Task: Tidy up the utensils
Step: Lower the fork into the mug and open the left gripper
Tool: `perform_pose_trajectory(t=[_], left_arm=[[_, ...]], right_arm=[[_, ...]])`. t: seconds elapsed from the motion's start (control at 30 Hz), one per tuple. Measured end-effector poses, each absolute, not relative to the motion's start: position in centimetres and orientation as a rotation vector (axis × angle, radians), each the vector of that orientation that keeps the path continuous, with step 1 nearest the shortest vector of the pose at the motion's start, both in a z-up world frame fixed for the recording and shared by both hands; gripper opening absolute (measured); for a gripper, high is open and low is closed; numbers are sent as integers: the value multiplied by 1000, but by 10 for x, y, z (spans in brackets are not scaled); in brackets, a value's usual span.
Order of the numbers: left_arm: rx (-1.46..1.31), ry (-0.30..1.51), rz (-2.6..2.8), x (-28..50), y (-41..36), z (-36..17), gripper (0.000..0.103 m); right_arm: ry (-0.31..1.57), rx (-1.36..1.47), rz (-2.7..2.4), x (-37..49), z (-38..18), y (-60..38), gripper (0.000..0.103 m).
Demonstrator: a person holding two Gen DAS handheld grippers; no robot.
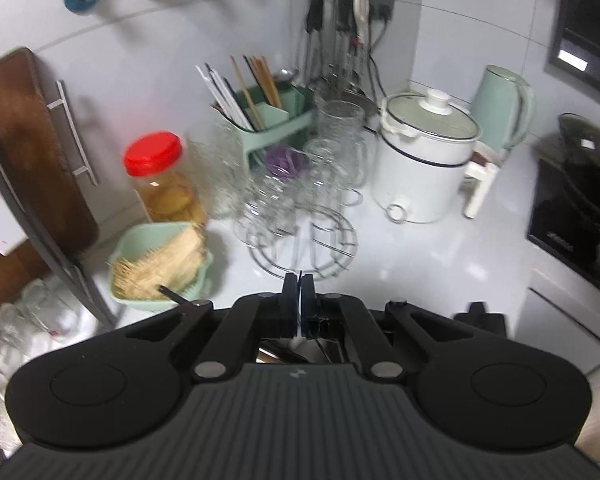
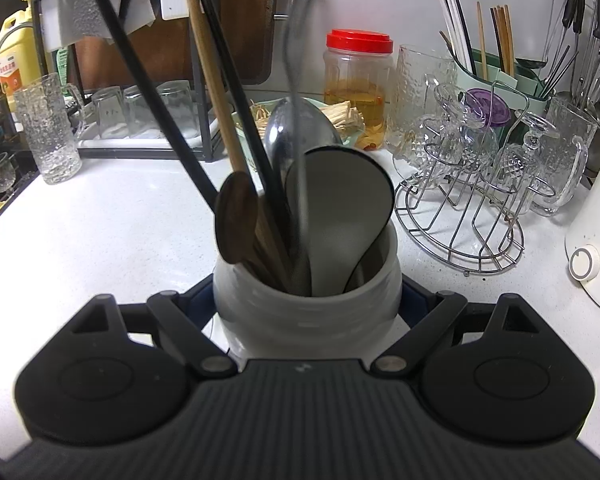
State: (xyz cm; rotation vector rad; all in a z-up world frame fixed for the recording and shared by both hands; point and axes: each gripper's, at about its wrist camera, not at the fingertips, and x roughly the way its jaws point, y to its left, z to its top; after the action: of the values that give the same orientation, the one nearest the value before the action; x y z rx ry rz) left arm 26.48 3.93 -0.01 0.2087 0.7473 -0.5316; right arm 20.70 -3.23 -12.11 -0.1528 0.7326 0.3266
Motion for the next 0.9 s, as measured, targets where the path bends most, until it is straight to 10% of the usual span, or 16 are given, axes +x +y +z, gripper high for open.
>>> perform_pose_trajectory(t=[0.57,0.73,0.9], left_arm=[[167,941,-569,276,32,-19,4],[98,911,-543,276,46,-8,32],[61,845,-512,266,58,12,32]], right_arm=[[730,-159,343,205,-121,-33,91],[737,-157,338,205,-120,-33,91],[739,-152,327,205,-121,-32,91]])
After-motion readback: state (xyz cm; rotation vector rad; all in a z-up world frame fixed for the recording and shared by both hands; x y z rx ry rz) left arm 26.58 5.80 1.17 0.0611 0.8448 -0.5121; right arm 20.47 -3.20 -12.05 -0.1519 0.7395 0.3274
